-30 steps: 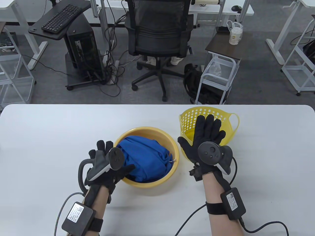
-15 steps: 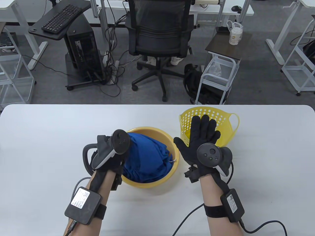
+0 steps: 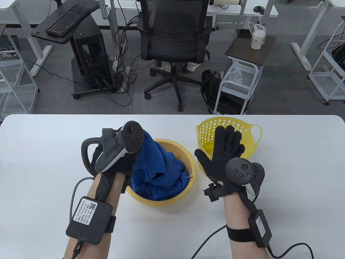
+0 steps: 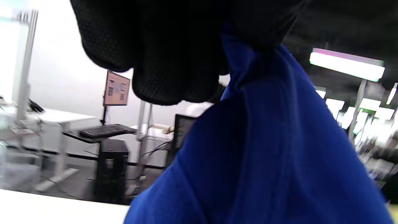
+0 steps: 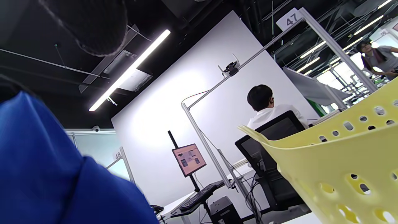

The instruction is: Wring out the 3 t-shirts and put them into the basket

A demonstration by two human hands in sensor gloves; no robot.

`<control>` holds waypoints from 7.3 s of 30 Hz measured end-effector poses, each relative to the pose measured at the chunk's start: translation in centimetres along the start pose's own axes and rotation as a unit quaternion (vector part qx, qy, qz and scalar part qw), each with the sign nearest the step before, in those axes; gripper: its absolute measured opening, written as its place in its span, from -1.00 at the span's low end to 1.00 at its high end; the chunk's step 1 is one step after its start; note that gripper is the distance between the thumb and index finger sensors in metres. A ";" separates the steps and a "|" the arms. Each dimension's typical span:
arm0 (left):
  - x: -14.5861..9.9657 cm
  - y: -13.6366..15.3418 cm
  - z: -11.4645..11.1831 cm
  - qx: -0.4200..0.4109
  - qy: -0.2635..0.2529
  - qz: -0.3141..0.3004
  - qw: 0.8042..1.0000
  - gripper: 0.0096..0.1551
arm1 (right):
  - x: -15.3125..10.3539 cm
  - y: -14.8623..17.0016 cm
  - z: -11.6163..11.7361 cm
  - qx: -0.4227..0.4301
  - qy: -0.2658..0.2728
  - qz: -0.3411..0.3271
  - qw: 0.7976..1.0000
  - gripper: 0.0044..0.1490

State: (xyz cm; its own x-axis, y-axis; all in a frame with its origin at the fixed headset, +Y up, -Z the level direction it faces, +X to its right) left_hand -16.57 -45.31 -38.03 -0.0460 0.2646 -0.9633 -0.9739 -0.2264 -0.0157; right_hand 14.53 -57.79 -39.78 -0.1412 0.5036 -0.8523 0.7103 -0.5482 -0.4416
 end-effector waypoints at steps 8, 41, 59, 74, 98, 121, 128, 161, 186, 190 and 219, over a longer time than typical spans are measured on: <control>-1.0 2.3 5.5 -0.287 -0.038 0.014 0.957 -0.52 | 0.0 -1.6 -0.2 0.042 -0.013 -0.040 0.998 0.31; -4.0 -4.6 11.5 -0.509 0.000 -0.199 0.837 -0.52 | -0.3 -5.7 3.1 0.112 -0.116 -0.120 0.980 0.73; -3.2 7.8 6.7 -0.253 -0.004 -0.046 0.966 -0.55 | -0.5 0.9 -1.6 0.448 0.011 0.106 0.888 -0.58; -8.3 -6.8 -15.2 -0.131 0.195 -0.190 0.953 0.72 | -1.9 -4.2 -2.6 0.600 0.021 0.051 0.798 -0.50; -4.5 -0.1 -14.9 -0.796 0.133 -0.190 0.559 -0.37 | -2.4 -3.3 7.4 0.540 -0.191 0.169 0.802 0.41; -6.6 -1.0 -16.4 -0.727 0.351 -0.239 0.539 0.37 | -1.2 -5.5 -4.6 0.405 0.052 -0.158 0.899 -0.52; -5.8 0.1 -17.3 -0.729 0.326 -0.209 0.564 0.28 | -2.9 -12.7 -0.9 0.271 -0.131 -0.299 0.906 -0.52; -7.2 -0.5 -13.0 -0.498 0.113 -0.179 0.841 -0.39 | -0.9 -1.3 3.9 0.370 -0.146 0.142 0.906 -0.45; -5.6 1.9 -16.2 -0.601 0.135 -0.123 0.778 -0.07 | -1.1 -6.0 2.8 0.616 -0.063 -0.030 0.785 -0.08; -5.3 3.2 -16.2 -0.651 0.153 -0.104 0.736 -0.10 | -1.6 -8.0 1.7 0.525 -0.005 -0.129 0.841 -0.25; -6.5 0.3 -15.0 -0.482 0.314 -0.242 0.781 -0.28 | -7.3 -15.4 5.4 -0.310 0.129 -0.464 0.820 0.53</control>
State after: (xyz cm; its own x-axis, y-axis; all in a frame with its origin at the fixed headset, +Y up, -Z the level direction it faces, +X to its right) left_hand -13.25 -61.13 -35.82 0.6881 0.0947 -0.7194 -0.2095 -0.9233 -0.3220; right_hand 0.85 -56.63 -28.25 -0.7252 0.6801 -0.1070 0.6049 0.5552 -0.5708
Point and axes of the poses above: the tracker on the back of each hand, its own y axis roughly to the little-finger side, its own x axis roughly from the wrist to the fingertips, z = x × y, the point moved 5 cm from there along x, roughly from the wrist to the fingertips, and after that the axes turned 1 degree about -y, right-handed, at the moved point
